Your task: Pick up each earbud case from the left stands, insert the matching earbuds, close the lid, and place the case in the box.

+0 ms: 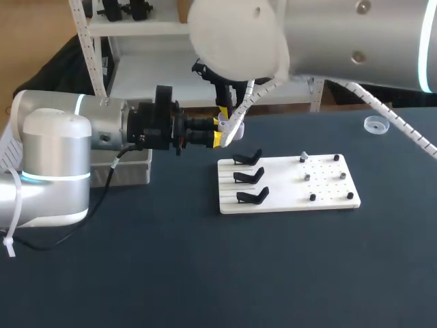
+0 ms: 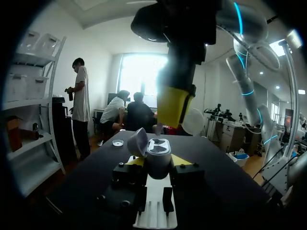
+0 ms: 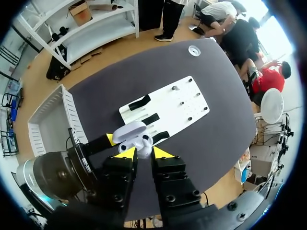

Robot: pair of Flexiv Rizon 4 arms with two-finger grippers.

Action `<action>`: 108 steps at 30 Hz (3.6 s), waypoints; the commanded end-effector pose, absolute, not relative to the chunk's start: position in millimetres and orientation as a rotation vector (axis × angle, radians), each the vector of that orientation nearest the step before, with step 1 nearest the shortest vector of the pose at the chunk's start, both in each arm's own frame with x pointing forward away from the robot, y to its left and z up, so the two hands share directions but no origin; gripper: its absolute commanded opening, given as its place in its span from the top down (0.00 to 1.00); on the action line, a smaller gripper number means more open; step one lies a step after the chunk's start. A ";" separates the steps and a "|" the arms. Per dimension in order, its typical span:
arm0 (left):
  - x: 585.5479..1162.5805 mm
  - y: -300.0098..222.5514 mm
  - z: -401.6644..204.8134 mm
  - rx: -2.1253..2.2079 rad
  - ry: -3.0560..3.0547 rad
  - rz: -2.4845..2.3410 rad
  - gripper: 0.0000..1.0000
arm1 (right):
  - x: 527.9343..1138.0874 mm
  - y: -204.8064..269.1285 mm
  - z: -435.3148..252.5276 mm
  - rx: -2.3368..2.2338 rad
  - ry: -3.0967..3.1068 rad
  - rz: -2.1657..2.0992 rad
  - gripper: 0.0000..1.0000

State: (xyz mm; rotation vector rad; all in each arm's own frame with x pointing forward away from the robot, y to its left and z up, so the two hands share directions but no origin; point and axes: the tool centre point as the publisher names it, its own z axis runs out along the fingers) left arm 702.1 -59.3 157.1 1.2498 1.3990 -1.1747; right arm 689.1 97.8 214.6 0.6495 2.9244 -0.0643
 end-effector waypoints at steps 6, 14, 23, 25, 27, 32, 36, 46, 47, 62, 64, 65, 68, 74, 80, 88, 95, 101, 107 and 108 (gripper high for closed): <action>700.5 -59.4 157.0 1.246 1.400 -1.170 1.00 | 694.9 99.9 210.9 0.666 2.943 -0.069 1.00; 700.5 -59.4 157.0 1.246 1.400 -1.170 1.00 | 694.0 97.9 209.5 0.676 2.941 -0.071 1.00; 700.5 -59.4 157.0 1.246 1.400 -1.170 1.00 | 691.7 93.7 207.9 0.697 2.940 -0.071 1.00; 700.5 -59.4 157.0 1.246 1.400 -1.170 1.00 | 691.2 93.5 206.5 0.700 2.942 -0.074 1.00; 700.5 -59.4 157.0 1.246 1.400 -1.170 1.00 | 691.4 93.5 204.9 0.703 2.943 -0.077 1.00; 700.5 -59.4 157.0 1.246 1.400 -1.170 1.00 | 692.5 94.7 201.8 0.706 2.946 -0.083 1.00; 700.5 -59.4 157.0 1.246 1.400 -1.170 1.00 | 693.2 95.3 198.0 0.710 2.953 -0.089 1.00; 700.5 -59.4 157.0 1.246 1.400 -1.170 1.00 | 693.5 95.2 193.3 0.720 2.970 -0.097 0.88; 700.5 -59.4 157.0 1.246 1.400 -1.170 1.00 | 693.5 95.1 193.3 0.720 2.971 -0.097 0.84; 700.5 -59.4 157.0 1.246 1.400 -1.170 1.00 | 680.1 87.0 207.9 0.707 2.968 -0.063 0.70; 700.5 -59.4 157.0 1.246 1.400 -1.170 1.00 | 672.7 80.9 212.8 0.684 2.963 -0.011 0.69; 700.5 -59.4 157.0 1.246 1.400 -1.170 1.00 | 669.0 78.1 215.2 0.652 2.965 0.027 0.67; 700.5 -59.4 157.0 1.246 1.400 -1.170 1.00 | 658.1 69.2 218.8 0.531 2.936 0.121 0.69; 700.5 -59.4 157.0 1.246 1.400 -1.170 1.00 | 646.8 51.4 216.2 0.374 2.908 0.236 0.58; 700.5 -59.4 157.0 1.246 1.400 -1.170 1.00 | 641.8 31.2 213.2 0.266 2.884 0.253 0.18; 700.5 -59.4 157.0 1.246 1.400 -1.170 1.00 | 641.9 21.2 212.4 0.299 2.877 0.150 0.00; 700.5 -59.4 157.0 1.246 1.400 -1.170 1.00 | 641.9 21.2 212.4 0.299 2.877 0.150 0.00; 700.5 -59.4 157.0 1.246 1.400 -1.170 1.00 | 652.3 -2.6 199.8 0.375 2.837 0.225 0.00; 700.5 -59.4 157.0 1.246 1.400 -1.170 1.00 | 689.4 -33.3 165.6 0.404 2.764 0.153 0.00; 700.5 -59.4 157.0 1.246 1.400 -1.170 1.00 | 696.0 -34.3 158.2 0.393 2.763 0.132 0.00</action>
